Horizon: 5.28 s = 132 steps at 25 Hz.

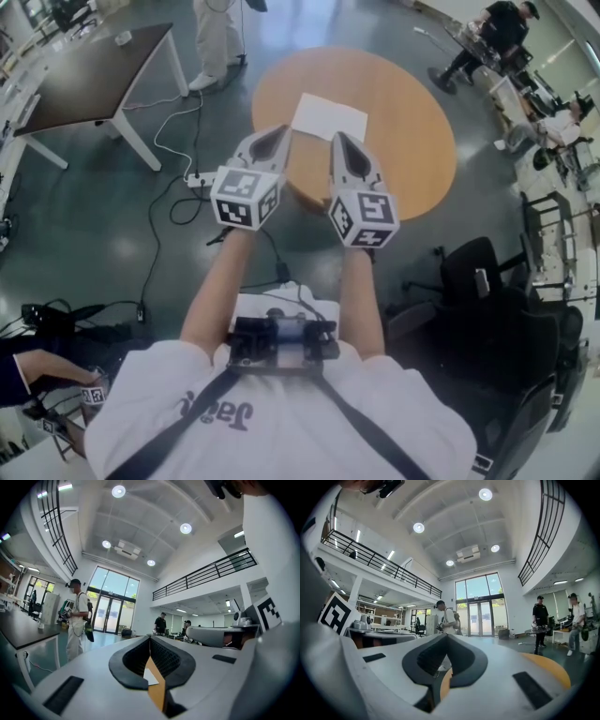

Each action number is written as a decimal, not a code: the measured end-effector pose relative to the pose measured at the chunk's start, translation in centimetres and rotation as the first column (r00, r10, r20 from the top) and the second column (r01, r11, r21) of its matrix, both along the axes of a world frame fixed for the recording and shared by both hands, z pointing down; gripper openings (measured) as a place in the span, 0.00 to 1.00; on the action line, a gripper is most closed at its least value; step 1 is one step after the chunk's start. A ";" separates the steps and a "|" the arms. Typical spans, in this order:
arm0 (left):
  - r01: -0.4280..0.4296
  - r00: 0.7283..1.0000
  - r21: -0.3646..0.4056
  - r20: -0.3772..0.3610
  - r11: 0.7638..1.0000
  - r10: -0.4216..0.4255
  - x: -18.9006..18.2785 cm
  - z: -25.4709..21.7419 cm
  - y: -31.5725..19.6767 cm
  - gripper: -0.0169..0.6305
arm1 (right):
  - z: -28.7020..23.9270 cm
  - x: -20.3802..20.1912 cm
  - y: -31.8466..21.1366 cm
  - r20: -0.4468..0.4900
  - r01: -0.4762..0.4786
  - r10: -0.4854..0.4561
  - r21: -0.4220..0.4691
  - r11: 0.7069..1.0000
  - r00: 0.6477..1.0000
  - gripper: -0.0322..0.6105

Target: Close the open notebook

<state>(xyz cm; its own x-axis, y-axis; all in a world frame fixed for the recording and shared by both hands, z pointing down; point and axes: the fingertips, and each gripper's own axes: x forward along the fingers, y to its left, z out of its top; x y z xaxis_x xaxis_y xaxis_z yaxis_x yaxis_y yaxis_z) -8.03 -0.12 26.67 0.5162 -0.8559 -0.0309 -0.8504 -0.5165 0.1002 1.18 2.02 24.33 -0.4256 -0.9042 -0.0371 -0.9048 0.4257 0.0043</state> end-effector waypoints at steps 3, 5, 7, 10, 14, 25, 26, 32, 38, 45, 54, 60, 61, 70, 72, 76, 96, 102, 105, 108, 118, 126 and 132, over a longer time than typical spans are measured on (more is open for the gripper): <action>0.004 1.000 0.001 0.000 1.000 -0.004 0.7 0.0 -0.5 0.05 | 0.1 0.6 -0.5 -0.001 0.008 -0.008 0.000 1.000 1.000 0.08; 0.003 1.000 -0.004 -0.001 1.000 -0.003 1.5 0.3 -0.8 0.05 | 0.3 1.2 -0.7 -0.001 0.011 -0.011 -0.002 1.000 1.000 0.08; 0.001 1.000 -0.014 -0.001 1.000 -0.001 2.1 0.8 -1.2 0.05 | 0.5 1.9 -1.0 0.002 0.010 -0.010 -0.005 1.000 1.000 0.08; 0.011 1.000 -0.029 -0.006 1.000 -0.011 2.4 1.5 -2.2 0.05 | 1.0 2.8 -1.9 0.002 0.008 -0.008 -0.012 1.000 1.000 0.08; 0.012 1.000 -0.042 0.003 0.999 -0.012 3.4 2.8 -3.1 0.05 | 2.0 4.7 -2.7 0.005 -0.006 0.006 -0.017 1.000 1.000 0.08; 0.023 0.999 -0.120 0.038 0.992 -0.019 2.9 5.5 -7.7 0.05 | 4.5 4.9 -7.3 0.018 -0.001 0.002 -0.084 0.996 1.000 0.08; 0.022 0.999 -0.135 0.041 0.991 -0.017 2.8 6.2 -8.1 0.05 | 5.1 4.8 -7.6 0.020 0.000 0.002 -0.096 0.995 1.000 0.08; -0.018 0.998 -0.237 0.057 0.971 0.033 2.9 10.3 -11.7 0.05 | 8.3 4.3 -11.0 0.020 -0.002 0.005 -0.171 0.985 1.000 0.08; -0.021 0.995 -0.349 0.080 0.937 0.052 1.9 15.1 -15.8 0.05 | 11.1 2.6 -14.7 0.007 0.008 -0.007 -0.234 0.972 1.000 0.08; -0.035 0.995 -0.471 0.064 0.881 0.073 2.4 20.9 -18.8 0.05 | 14.6 3.1 -18.1 -0.006 0.006 -0.008 -0.312 0.950 1.000 0.08; -0.063 0.993 -0.575 0.042 0.816 0.107 1.4 26.6 -22.9 0.05 | 18.4 1.3 -23.4 -0.047 -0.005 -0.015 -0.403 0.915 0.999 0.08; -0.107 0.988 -0.626 0.018 0.772 0.151 1.7 29.7 -24.3 0.07 | 20.3 0.2 -25.6 -0.081 -0.023 -0.015 -0.446 0.895 0.997 0.08; -0.109 0.988 -0.632 0.016 0.767 0.154 1.7 30.0 -24.4 0.07 | 20.5 0.1 -25.8 -0.089 -0.024 -0.018 -0.451 0.892 0.996 0.08; -0.076 0.988 -0.680 0.048 0.729 0.148 2.2 33.8 -25.6 0.18 | 22.9 0.2 -27.2 -0.097 0.017 -0.074 -0.493 0.870 0.993 0.08; -0.065 0.988 -0.690 0.058 0.721 0.144 2.8 34.8 -25.7 0.22 | 23.6 0.3 -27.5 -0.092 0.044 -0.104 -0.501 0.864 0.990 0.08; -0.037 0.990 -0.716 0.069 0.697 0.123 3.8 36.7 -26.0 0.25 | 24.2 1.0 -28.2 -0.088 0.088 -0.155 -0.517 0.852 0.984 0.08; 0.046 0.989 -0.787 0.123 0.615 0.083 4.9 40.4 -27.5 0.39 | 24.8 5.4 -28.7 -0.069 0.056 -0.110 -0.538 0.841 0.992 0.08; 0.053 0.989 -0.785 0.127 0.617 0.078 5.0 40.8 -27.8 0.39 | 25.3 6.2 -28.6 -0.062 0.036 -0.082 -0.540 0.841 0.995 0.08; 0.089 0.987 -0.784 0.153 0.615 0.052 4.9 40.7 -28.0 0.39 | 25.4 6.6 -28.3 -0.060 0.028 -0.072 -0.543 0.839 0.996 0.08; 0.137 0.979 -0.772 0.199 0.620 0.031 5.0 40.7 -28.2 0.39 | 25.5 7.3 -28.2 -0.058 0.020 -0.061 -0.546 0.838 0.996 0.08; 0.284 0.926 -0.743 0.378 0.606 0.029 4.4 41.7 -28.0 0.39 | 25.8 9.1 -28.0 -0.052 -0.012 -0.020 -0.553 0.833 0.998 0.08; 0.312 0.920 -0.751 0.392 0.582 0.013 3.9 41.7 -27.9 0.29 | 26.2 10.3 -27.8 -0.042 -0.014 -0.012 -0.561 0.828 0.999 0.08; 0.323 0.920 -0.753 0.391 0.573 -0.004 3.3 41.8 -28.2 0.25 | 26.0 10.3 -28.0 -0.036 -0.011 -0.010 -0.551 0.834 0.999 0.08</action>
<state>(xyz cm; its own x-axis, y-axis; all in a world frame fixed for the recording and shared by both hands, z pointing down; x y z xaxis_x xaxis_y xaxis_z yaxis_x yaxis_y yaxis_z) -4.71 -28.34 68.48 0.2054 -0.5182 0.8302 -0.9716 -0.2102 0.1092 11.52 -26.00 50.32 -0.4165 -0.7705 0.4825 -0.9088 0.3669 -0.1986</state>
